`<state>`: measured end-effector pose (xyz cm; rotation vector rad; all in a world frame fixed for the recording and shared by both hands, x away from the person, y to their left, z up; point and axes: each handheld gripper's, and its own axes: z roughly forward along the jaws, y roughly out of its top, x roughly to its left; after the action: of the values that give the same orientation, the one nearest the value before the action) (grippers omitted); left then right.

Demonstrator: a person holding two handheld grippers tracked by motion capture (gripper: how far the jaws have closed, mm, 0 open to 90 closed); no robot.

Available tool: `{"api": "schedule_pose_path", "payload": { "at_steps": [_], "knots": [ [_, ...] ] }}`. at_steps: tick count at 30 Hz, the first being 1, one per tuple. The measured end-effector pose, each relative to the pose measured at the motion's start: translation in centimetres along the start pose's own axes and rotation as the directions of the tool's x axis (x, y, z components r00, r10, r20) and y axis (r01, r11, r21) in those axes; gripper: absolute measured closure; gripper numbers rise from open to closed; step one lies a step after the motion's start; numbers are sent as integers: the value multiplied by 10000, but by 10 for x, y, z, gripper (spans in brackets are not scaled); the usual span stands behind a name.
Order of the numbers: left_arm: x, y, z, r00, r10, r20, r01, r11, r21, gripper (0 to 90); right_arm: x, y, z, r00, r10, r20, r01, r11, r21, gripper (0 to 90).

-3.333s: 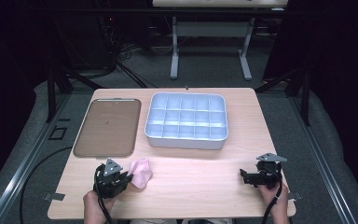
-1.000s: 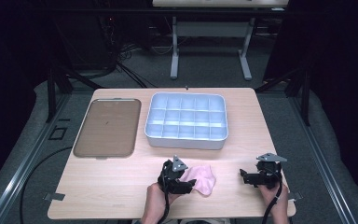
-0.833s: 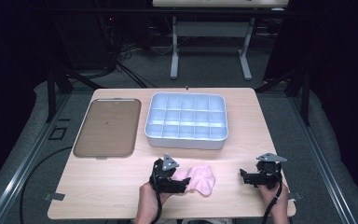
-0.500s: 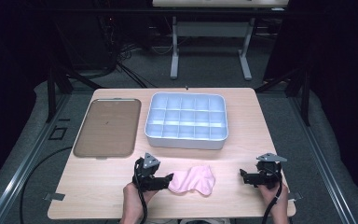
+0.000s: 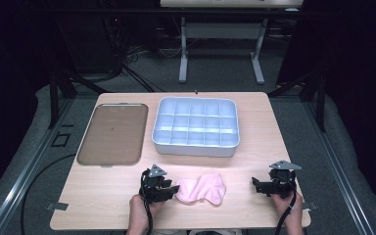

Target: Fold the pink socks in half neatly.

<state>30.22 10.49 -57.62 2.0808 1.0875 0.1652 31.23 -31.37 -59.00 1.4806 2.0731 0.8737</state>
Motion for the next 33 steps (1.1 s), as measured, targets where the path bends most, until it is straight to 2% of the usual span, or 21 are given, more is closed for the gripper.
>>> {"api": "schedule_pose_path", "payload": {
  "at_steps": [4,8,10,12,15,16,18,22,33],
  "knots": [
    [-3,-2,2,9998,157,-117,-158,9998,-73,626,0,0,0,10000,6,-1,-6,10000,26,0],
    [-4,-5,1,9970,698,-336,-703,9975,-117,694,0,0,0,10000,-3,7,3,10000,-2,0],
    [-5,-8,1,9958,808,-434,-821,9962,-292,739,0,0,0,10000,-46,14,46,10000,36,0],
    [-5,-11,0,9943,986,-403,-1004,9940,-444,769,0,0,0,10000,-11,16,11,10000,-4,0],
    [-5,-17,0,9901,1360,-347,-1384,9868,-835,801,0,0,0,10000,12,5,-12,10000,7,0],
    [-4,-19,0,9911,1297,-302,-1321,9863,-984,804,0,0,0,10000,10,5,-10,10000,7,0],
    [-6,-19,0,9873,1534,-419,-1569,9828,-976,812,0,0,0,10000,-28,3,28,10000,42,0],
    [-7,-20,0,9860,1598,-479,-1640,9811,-1030,818,0,0,0,10000,-34,40,34,10000,20,0],
    [-5,-20,0,9896,1370,-430,-1410,9842,-1072,826,0,0,0,9999,74,123,-74,10000,16,0]
  ]
}}
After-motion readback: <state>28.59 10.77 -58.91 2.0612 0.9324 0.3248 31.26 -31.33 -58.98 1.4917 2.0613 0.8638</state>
